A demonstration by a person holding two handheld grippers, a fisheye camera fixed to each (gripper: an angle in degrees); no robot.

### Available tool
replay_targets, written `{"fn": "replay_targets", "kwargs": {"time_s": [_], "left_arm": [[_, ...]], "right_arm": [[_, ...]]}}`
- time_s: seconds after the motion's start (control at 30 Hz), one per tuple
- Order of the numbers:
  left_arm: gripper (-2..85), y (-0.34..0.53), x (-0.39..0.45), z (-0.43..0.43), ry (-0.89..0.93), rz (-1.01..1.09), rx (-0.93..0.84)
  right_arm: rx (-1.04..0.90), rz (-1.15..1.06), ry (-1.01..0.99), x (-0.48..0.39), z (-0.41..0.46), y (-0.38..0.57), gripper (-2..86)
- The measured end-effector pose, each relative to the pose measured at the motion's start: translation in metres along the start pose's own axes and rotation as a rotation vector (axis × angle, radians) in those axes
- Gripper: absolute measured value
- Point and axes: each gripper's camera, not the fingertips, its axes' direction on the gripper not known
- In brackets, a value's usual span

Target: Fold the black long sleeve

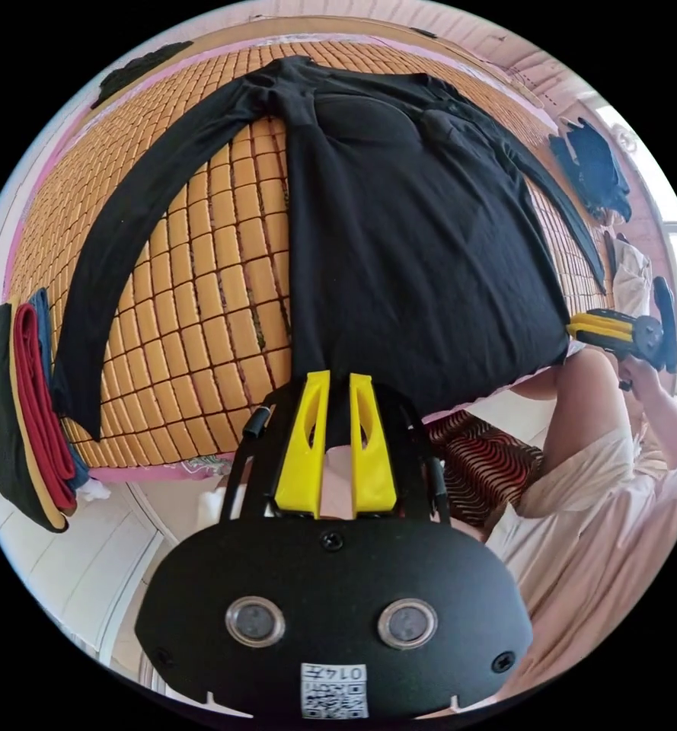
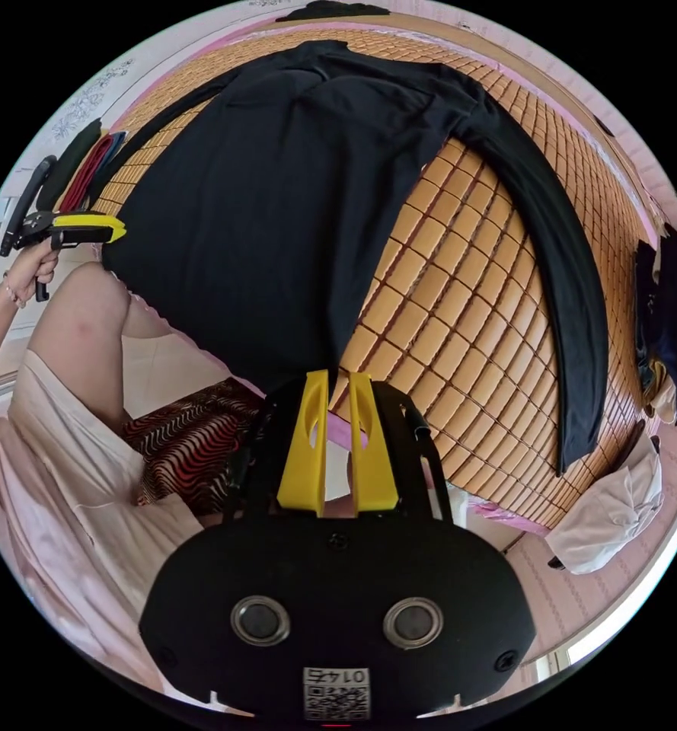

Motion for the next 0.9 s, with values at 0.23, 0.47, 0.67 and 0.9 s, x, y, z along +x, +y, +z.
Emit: {"fn": "replay_targets", "kwargs": {"time_s": [0.23,0.47,0.67,0.9], "left_arm": [[6.3,0.088,0.009,-0.012,-0.049,0.046,0.189],[6.8,0.203,-0.025,-0.039,0.035,-0.196,0.414],[6.8,0.271,-0.084,-0.038,0.048,-0.408,0.565],[6.1,0.317,-0.156,-0.029,0.010,-0.688,0.741]], "right_arm": [[0.072,0.087,-0.048,0.004,0.013,0.044,0.9],[0.127,0.069,-0.045,-0.031,0.017,0.103,1.1],[0.175,-0.008,-0.045,-0.070,0.021,0.116,1.1],[0.271,-0.306,-0.051,-0.145,0.003,0.032,4.9]]}}
